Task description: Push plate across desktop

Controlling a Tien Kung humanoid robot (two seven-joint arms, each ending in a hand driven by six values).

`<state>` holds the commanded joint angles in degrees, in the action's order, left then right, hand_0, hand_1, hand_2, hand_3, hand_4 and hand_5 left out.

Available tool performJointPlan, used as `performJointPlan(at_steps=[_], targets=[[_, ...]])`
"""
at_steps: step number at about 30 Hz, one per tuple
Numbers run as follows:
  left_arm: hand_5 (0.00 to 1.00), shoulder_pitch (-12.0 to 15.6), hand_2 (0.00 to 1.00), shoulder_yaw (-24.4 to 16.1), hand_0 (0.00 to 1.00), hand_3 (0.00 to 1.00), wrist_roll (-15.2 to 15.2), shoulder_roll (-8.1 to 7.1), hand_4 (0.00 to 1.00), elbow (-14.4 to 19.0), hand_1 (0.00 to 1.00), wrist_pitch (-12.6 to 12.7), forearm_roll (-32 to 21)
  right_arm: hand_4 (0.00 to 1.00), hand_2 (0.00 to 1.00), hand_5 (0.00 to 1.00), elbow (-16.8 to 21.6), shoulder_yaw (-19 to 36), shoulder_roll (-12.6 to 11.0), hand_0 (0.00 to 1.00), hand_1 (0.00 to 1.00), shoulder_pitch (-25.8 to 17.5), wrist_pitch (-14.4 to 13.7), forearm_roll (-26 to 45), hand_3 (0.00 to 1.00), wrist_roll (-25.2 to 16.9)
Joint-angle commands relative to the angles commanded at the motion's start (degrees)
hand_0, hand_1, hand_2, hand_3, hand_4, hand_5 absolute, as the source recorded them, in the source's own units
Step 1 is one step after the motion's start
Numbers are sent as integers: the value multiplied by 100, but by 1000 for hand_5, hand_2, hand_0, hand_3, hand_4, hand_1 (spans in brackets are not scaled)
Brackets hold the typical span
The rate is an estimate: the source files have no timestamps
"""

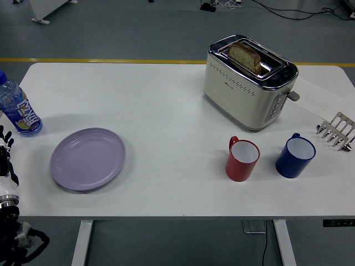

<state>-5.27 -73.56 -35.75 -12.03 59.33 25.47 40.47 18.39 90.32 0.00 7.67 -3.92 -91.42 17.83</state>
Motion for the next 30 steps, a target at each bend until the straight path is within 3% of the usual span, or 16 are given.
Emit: performJointPlan(at_steps=[18, 30], targets=[[998, -262, 958, 595, 865, 962, -123, 126, 523, -214, 904, -106, -230, 140, 617, 630, 3, 23, 0, 576, 542, 26, 25, -58, 614, 7], [998, -274, 945, 814, 850, 949, -123, 163, 516, -290, 889, -239, -257, 139, 616, 627, 8, 47, 0, 576, 542, 24, 46, -117, 615, 25]])
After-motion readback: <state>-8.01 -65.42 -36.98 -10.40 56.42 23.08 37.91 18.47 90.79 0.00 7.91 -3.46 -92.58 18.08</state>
